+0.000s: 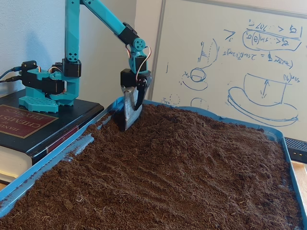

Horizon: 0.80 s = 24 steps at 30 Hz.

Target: Build a berm.

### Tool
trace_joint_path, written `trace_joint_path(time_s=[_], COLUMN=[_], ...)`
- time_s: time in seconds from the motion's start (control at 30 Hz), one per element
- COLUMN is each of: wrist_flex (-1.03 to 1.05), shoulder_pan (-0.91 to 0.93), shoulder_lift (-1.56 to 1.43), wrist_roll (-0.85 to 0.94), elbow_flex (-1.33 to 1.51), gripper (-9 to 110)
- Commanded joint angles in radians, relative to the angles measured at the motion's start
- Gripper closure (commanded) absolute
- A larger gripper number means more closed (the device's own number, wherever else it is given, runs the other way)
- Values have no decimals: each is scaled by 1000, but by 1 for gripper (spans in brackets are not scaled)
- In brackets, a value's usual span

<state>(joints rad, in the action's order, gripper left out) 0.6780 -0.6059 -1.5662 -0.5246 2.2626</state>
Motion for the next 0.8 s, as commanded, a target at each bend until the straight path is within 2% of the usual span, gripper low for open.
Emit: trace_joint_path(time_s=[0.0,0.27,0.77], wrist_flex=[-3,-9,-9], shoulder_pan=[18,6,49], shoulder_lift=[11,114,183], wrist_roll=[3,6,-6], elbow_flex=[-69,-94,-328], gripper=[101,101,101])
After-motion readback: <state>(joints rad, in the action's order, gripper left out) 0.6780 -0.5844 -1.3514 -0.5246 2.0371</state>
